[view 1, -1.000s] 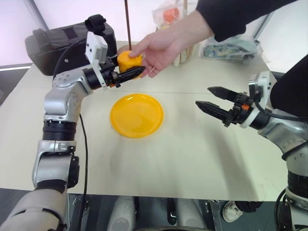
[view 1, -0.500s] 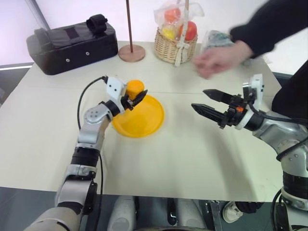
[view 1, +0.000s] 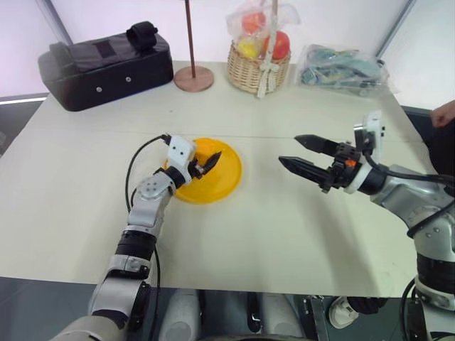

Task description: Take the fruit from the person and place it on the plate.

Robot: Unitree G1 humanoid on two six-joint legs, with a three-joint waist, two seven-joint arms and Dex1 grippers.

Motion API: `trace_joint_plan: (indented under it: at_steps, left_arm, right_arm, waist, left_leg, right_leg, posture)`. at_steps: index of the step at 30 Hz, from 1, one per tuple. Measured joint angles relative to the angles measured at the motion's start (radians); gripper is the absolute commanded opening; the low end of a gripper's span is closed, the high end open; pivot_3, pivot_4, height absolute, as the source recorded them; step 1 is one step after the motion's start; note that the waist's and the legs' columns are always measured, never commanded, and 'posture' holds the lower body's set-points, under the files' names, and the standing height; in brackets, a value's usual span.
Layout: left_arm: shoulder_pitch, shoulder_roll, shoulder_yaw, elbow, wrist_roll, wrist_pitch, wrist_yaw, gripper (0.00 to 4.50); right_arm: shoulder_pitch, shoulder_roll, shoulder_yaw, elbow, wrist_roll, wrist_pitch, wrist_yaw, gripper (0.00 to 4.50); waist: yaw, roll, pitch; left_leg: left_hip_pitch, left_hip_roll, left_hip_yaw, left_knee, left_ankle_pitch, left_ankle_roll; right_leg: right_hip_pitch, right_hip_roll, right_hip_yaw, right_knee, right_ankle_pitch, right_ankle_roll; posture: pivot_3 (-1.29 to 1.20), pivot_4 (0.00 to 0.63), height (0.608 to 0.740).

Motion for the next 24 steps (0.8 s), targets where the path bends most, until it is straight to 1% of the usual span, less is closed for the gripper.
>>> trace_joint_plan:
  at_steps: [8,10,11,12,14,15,16,17,19,21,24]
  left_arm:
    - [0.0,-0.006,0.01,-0.011,-0.021,0.027,-0.001,4.42]
    - [0.012,0.008,0.02,-0.087,-0.061,0.097,-0.01,4.42]
    - [0.023,0.027,0.03,-0.153,-0.091,0.152,-0.019,4.42]
    - [0.032,0.047,0.042,-0.212,-0.124,0.204,-0.03,4.42]
    - [0.053,0.117,0.068,-0.348,-0.206,0.33,-0.058,4.42]
    - [0.073,0.188,0.099,-0.449,-0.268,0.418,-0.082,4.42]
    - [0.077,0.206,0.108,-0.471,-0.283,0.438,-0.088,4.42]
    - [0.088,0.264,0.146,-0.543,-0.328,0.509,-0.099,4.42]
    - [0.104,0.318,0.177,-0.598,-0.361,0.566,-0.104,4.42]
    - [0.122,0.409,0.219,-0.644,-0.391,0.639,-0.111,4.42]
    - [0.137,0.453,0.269,-0.651,-0.402,0.668,-0.101,4.42]
  right_arm:
    - [0.0,-0.001,0.0,0.0,0.0,0.0,-0.001,4.5]
    - [0.0,-0.004,0.0,0.0,0.0,0.0,0.0,4.5]
    - [0.0,-0.008,0.0,0.0,-0.001,0.0,0.002,4.5]
    - [0.0,-0.012,-0.001,0.0,-0.001,0.0,0.003,4.5]
    - [-0.001,-0.022,-0.001,0.004,-0.002,-0.001,0.01,4.5]
    - [0.0,-0.031,-0.003,0.012,-0.002,-0.003,0.018,4.5]
    - [0.0,-0.033,-0.004,0.017,-0.003,-0.003,0.02,4.5]
    - [-0.003,-0.036,-0.005,0.033,-0.008,-0.004,0.024,4.5]
    - [-0.013,-0.031,-0.003,0.057,-0.018,-0.012,0.027,4.5]
    - [-0.035,-0.015,0.004,0.114,-0.053,-0.045,0.027,4.5]
    - [-0.064,0.004,0.031,0.178,-0.116,-0.089,0.024,4.5]
  waist:
    - [0.0,0.0,0.0]
    - [-0.002,0.0,0.0]
    - [-0.003,0.0,0.0]
    - [-0.005,0.0,0.0]
    - [-0.008,0.0,0.0]
    - [-0.011,0.0,0.0]
    - [-0.011,0.0,0.0]
    - [-0.01,0.0,0.0]
    - [-0.01,0.0,0.0]
    - [-0.011,0.0,0.0]
    - [-0.007,0.0,0.0]
  left_leg:
    - [0.0,0.0,0.0,0.0,0.0,0.0]
    - [0.0,0.0,0.0,0.0,0.0,0.0]
    - [0.0,0.0,0.0,0.0,0.0,0.0]
    - [0.0,0.0,-0.001,0.0,0.0,0.0]
    - [0.0,0.001,-0.001,-0.001,0.0,0.0]
    - [0.0,0.001,-0.001,-0.001,0.0,0.0]
    - [0.001,0.001,-0.001,-0.001,0.0,0.0]
    - [0.001,0.001,-0.001,-0.001,0.0,0.0]
    - [0.001,0.001,-0.001,-0.001,0.0,0.0]
    - [0.001,0.001,-0.001,-0.001,0.0,0.0]
    - [0.001,0.001,0.0,-0.001,0.0,0.0]
  right_leg:
    - [0.0,0.0,0.0,0.0,0.0,0.0]
    - [0.0,0.0,0.0,0.0,0.0,0.0]
    - [0.0,0.0,0.0,0.0,0.0,0.0]
    - [0.0,0.0,0.0,0.0,0.0,0.0]
    - [0.0,0.0,0.0,0.0,0.0,0.0]
    - [0.0,0.001,0.0,0.0,0.0,0.0]
    - [0.0,0.001,0.0,0.0,0.0,0.0]
    - [0.0,0.001,0.0,0.0,0.0,0.0]
    - [0.001,0.001,0.0,0.0,0.0,0.0]
    - [0.0,0.001,0.0,0.0,0.0,0.0]
    - [0.0,0.001,0.0,0.0,0.0,0.0]
  posture:
    - [0.0,0.15,0.74]
    - [0.0,0.15,0.74]
    - [0.0,0.15,0.74]
    - [0.0,0.15,0.74]
    - [0.0,0.15,0.74]
    - [0.0,0.15,0.74]
    - [0.0,0.15,0.74]
    - [0.0,0.15,0.74]
    - [0.0,0.15,0.74]
    - [0.0,0.15,0.74]
    - [0.0,0.15,0.74]
